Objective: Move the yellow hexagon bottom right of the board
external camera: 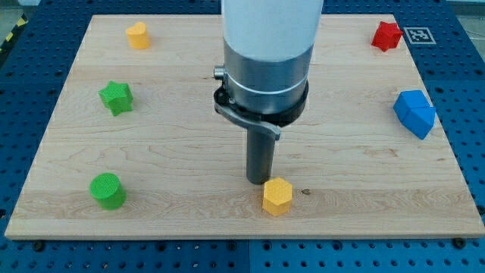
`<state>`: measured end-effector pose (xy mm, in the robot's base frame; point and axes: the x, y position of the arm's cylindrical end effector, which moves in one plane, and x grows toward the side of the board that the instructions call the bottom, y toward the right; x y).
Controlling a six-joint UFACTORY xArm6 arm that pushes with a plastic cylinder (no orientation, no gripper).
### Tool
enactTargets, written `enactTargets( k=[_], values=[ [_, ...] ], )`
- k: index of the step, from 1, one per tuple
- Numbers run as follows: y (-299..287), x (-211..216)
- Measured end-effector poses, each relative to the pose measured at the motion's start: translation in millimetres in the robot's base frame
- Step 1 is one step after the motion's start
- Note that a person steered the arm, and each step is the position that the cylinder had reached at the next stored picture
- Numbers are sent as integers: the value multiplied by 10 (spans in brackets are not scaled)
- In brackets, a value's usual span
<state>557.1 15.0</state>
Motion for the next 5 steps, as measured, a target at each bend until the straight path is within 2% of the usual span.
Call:
enactTargets(
  k=[2, 4, 5],
  values=[
    [565, 155],
    [-265, 161],
    [-272, 482]
  ],
)
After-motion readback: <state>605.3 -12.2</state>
